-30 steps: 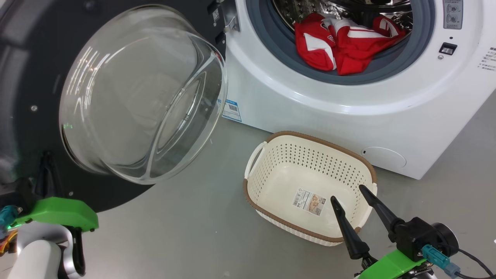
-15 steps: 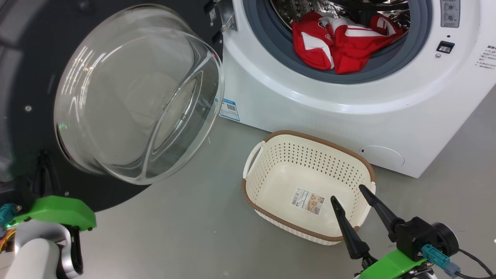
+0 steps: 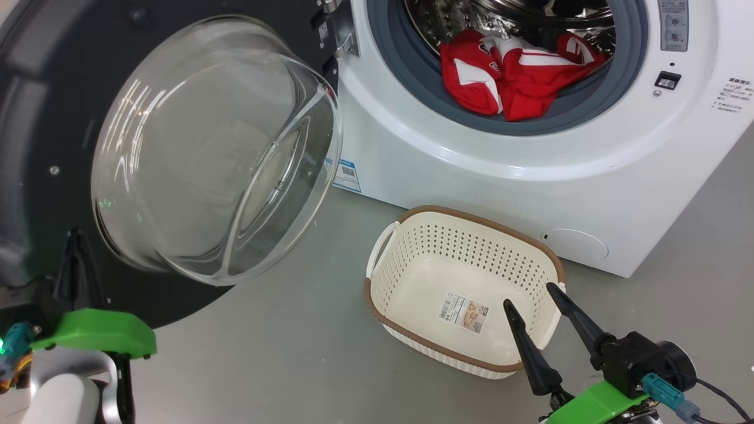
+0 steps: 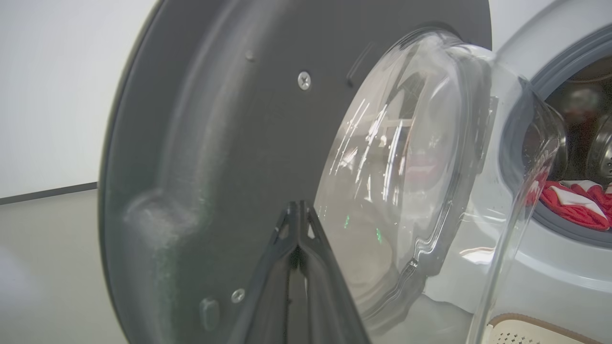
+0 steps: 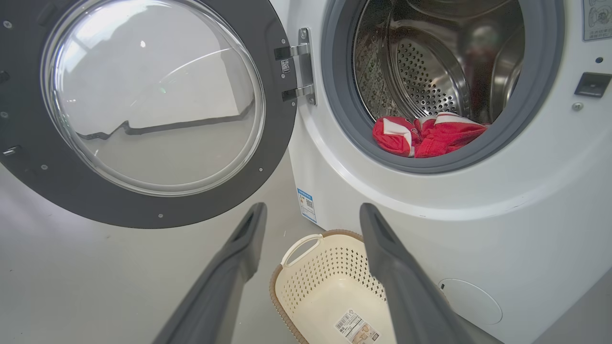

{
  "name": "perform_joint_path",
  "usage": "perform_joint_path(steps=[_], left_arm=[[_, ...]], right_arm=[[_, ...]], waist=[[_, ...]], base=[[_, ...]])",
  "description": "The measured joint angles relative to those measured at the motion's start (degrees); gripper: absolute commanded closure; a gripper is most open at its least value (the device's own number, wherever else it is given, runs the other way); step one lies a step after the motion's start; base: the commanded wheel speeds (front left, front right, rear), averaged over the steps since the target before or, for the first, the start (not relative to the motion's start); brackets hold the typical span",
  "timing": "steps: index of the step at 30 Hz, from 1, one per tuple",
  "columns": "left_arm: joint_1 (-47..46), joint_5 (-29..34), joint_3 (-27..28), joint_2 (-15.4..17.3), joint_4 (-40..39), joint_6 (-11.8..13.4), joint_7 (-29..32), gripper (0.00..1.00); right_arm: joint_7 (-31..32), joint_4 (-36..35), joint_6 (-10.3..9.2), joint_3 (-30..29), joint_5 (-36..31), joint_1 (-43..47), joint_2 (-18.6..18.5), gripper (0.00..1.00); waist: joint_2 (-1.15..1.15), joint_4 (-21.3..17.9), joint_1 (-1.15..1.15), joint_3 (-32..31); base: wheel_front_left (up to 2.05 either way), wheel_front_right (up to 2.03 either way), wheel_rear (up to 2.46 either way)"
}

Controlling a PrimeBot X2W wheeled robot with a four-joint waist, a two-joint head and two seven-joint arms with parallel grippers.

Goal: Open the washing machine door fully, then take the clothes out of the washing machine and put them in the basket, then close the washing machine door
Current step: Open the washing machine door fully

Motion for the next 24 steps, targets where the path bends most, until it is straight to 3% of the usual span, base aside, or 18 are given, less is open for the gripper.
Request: perform_joint_path(steps=[2, 3, 4, 5, 6, 7, 24], left_arm=[[1.0, 0.1, -0.1, 0.0, -1.8, 0.4, 0.0, 1.00], [1.5, 0.1, -0.1, 0.0, -2.7, 0.4, 0.0, 0.90], [1.9, 0.1, -0.1, 0.0, -3.7, 0.4, 0.0, 0.67], [2.2, 0.1, -0.2, 0.0, -4.5, 0.4, 0.0, 0.59], [2.6, 0.1, -0.2, 0.0, -5.6, 0.4, 0.0, 0.21], [3.0, 0.1, -0.3, 0.0, -6.7, 0.4, 0.0, 0.00], [10.4, 1.9, -4.6, 0.2, -25.8, 0.3, 0.4, 0.00]], right_arm=[[-0.2, 0.2, 0.00, 0.0, 0.1, 0.0, 0.0, 0.00], [-0.2, 0.3, 0.00, 0.0, 0.1, 0.0, 0.0, 0.00], [-0.5, 0.4, 0.00, 0.0, 0.1, 0.0, 0.0, 0.00], [-0.7, 0.6, 0.00, 0.0, 0.2, 0.0, 0.0, 0.00], [-0.7, 0.7, 0.00, 0.0, 0.3, 0.0, 0.0, 0.00], [-1.0, 0.8, 0.00, 0.1, 0.5, 0.0, 0.0, 0.00], [-4.6, 3.2, 0.00, -1.3, 2.7, -0.2, 0.0, 0.00]], waist=[[0.00, -0.1, 0.00, -0.2], [0.00, -0.1, 0.00, -0.3], [0.00, -0.2, 0.00, -0.4], [0.00, -0.3, 0.00, -0.5], [0.00, -0.4, 0.00, -0.6], [0.00, -0.4, 0.00, -0.8], [0.00, -5.5, 0.00, -2.7]], base=[[0.00, 0.00, 0.00], [0.00, 0.00, 0.00], [0.00, 0.00, 0.00], [0.00, 0.00, 0.00], [0.00, 0.00, 0.00], [0.00, 0.00, 0.00], [0.00, 0.00, 0.00]])
